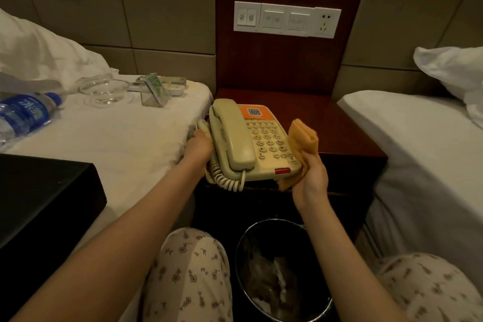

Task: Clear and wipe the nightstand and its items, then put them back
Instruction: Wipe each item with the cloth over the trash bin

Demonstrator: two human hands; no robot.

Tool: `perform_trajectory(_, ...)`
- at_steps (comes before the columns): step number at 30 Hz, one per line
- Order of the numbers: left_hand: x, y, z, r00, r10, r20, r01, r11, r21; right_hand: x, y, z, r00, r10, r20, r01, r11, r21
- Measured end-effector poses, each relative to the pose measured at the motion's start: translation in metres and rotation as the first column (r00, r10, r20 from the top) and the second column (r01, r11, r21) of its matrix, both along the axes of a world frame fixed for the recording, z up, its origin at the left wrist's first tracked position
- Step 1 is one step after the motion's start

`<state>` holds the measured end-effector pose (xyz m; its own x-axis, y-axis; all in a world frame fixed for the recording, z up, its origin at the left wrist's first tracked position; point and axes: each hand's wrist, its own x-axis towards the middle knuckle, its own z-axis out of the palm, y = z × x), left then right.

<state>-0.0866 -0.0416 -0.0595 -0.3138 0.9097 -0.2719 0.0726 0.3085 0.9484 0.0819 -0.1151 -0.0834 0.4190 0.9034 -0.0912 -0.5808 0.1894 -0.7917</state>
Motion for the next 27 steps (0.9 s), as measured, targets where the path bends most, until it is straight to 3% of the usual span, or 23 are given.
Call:
perform_trajectory(3,0.007,-0.012,0.008,0.999,0.005,-0.046,-0.006,1.0,-0.007,-0.005,-0.011,-0.007,0.965,-0.117,-0.235,0.107,0.993,-0.051)
perform_trajectory(6,0.011,-0.006,-0.001,1.0,0.018,0.015,-0.018,1.0,-0.021,-0.012,-0.019,-0.005,0.937,-0.189,-0.292,0.146,0.976,-0.163)
perform_trajectory(10,0.017,-0.008,-0.009,0.989,0.044,0.144,-0.043,0.999,-0.012,-0.03,-0.025,-0.004,0.946,-0.045,-0.322,-0.049,0.959,-0.278)
perform_trajectory(14,0.018,-0.01,-0.007,0.992,0.037,0.123,-0.035,0.999,-0.02,-0.045,-0.023,-0.002,0.955,0.125,-0.268,-0.189,0.955,-0.23)
perform_trajectory(19,0.015,-0.011,-0.006,0.992,0.01,0.125,-0.004,0.999,-0.045,-0.056,-0.011,-0.009,0.819,0.4,-0.412,-0.479,0.872,-0.105)
perform_trajectory(23,0.018,-0.004,-0.013,0.994,-0.015,0.11,0.019,0.999,-0.041,-0.051,-0.007,-0.009,0.761,0.428,-0.488,-0.495,0.869,-0.009)
perform_trajectory(27,0.019,-0.014,-0.001,0.995,-0.058,0.077,0.06,0.998,-0.023,-0.036,-0.006,-0.009,0.774,0.36,-0.521,-0.415,0.91,0.013)
